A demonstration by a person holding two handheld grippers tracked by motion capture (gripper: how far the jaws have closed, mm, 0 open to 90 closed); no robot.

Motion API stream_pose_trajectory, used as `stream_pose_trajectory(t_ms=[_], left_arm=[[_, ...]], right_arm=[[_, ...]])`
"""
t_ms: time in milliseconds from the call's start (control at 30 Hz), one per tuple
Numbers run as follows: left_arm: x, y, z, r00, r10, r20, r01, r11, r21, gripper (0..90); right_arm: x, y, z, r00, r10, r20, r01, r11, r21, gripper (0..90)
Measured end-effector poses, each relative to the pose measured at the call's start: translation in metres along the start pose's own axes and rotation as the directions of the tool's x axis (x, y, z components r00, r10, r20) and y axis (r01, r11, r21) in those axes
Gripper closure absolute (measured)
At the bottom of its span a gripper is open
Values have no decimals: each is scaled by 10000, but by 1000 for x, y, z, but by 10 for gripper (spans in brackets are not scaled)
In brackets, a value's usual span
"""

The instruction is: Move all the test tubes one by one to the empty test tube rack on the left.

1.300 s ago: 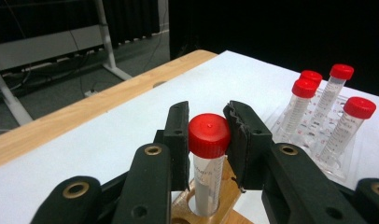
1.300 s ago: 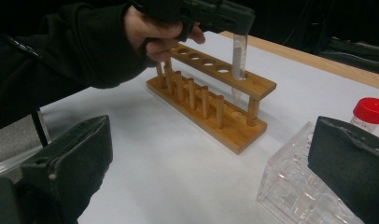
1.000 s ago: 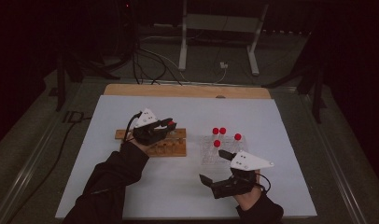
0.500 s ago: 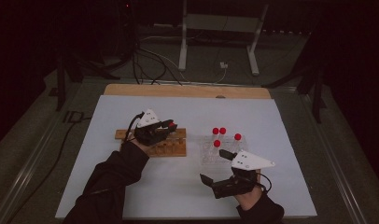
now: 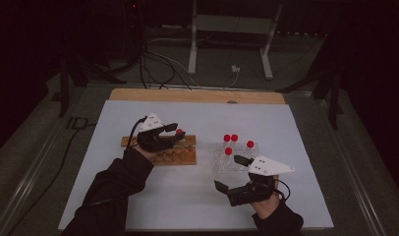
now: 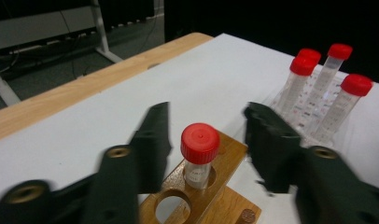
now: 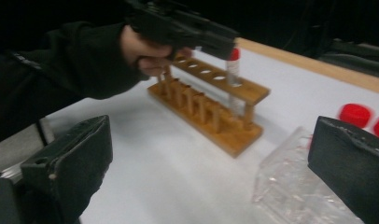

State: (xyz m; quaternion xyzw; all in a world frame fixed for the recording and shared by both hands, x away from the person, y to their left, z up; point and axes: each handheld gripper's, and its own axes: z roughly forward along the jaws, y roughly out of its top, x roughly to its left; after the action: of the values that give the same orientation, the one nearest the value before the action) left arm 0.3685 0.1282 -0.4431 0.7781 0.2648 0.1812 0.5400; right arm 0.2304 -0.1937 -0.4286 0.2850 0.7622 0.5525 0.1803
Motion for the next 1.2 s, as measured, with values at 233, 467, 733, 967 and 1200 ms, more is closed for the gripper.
stream_pose_trajectory(t_ms=[233, 467, 733, 967, 1200], left_arm=[[-7, 6, -25, 9997, -1, 224, 5, 9998, -194, 166], [-17, 2, -52, 9970, -107, 764, 127, 9996, -262, 19], [-34, -16, -77, 9942, 59, 1075, -50, 10000, -79, 13], [-45, -34, -91, 9937, -26, 1118, 38, 9999, -106, 14], [-53, -50, -99, 9933, -91, 1151, 108, 9998, -140, 14]], right_arm=[[-18, 7, -14, 9984, 91, 561, -79, 9997, -213, 0], [-37, 10, -25, 9889, 203, 1475, -163, 9995, -278, 0], [-61, 4, -27, 9711, 424, 2348, -413, 9991, -97, 20], [-78, -9, -20, 9577, 756, 2777, -891, 9954, 363, 70], [-90, -20, -11, 9463, 818, 3127, -1168, 9886, 947, 107]])
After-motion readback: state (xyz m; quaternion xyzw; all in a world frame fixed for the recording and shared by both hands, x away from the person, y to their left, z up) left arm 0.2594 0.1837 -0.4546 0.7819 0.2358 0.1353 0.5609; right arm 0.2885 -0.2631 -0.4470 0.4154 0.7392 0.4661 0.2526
